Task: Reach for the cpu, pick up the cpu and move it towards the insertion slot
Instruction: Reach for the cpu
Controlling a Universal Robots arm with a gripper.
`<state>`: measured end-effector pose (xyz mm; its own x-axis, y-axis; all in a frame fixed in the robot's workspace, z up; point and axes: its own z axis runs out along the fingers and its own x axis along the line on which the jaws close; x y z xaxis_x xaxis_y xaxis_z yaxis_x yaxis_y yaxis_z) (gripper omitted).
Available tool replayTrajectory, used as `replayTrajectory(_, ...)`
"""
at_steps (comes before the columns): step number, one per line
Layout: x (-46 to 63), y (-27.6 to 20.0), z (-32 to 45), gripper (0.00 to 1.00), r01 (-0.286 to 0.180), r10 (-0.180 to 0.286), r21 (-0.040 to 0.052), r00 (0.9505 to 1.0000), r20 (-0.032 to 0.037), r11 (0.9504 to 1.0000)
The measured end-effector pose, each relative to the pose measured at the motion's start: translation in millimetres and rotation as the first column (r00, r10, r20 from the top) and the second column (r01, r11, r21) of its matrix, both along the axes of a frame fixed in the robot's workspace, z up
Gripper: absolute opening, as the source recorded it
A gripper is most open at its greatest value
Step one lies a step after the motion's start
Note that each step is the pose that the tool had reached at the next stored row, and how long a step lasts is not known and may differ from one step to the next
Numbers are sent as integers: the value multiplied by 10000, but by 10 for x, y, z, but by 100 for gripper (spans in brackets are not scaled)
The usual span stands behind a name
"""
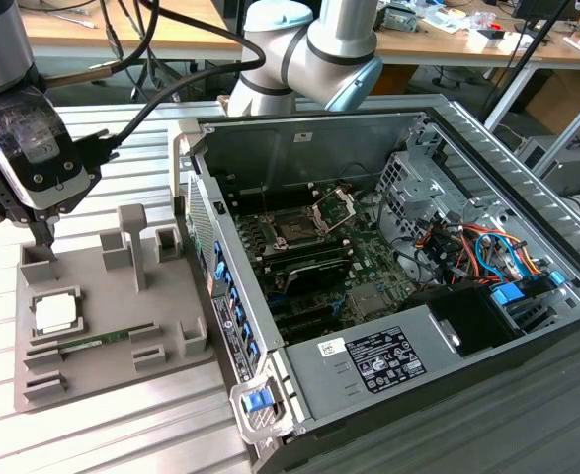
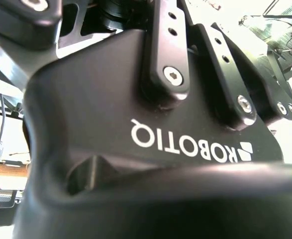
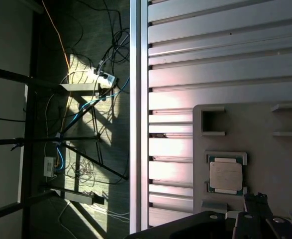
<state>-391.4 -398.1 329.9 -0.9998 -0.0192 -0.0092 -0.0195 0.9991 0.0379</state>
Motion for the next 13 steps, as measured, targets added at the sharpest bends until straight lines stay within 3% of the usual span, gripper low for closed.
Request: replayTrajectory(13,-9,0,-24,11,-1,1,0,10000,2,10000)
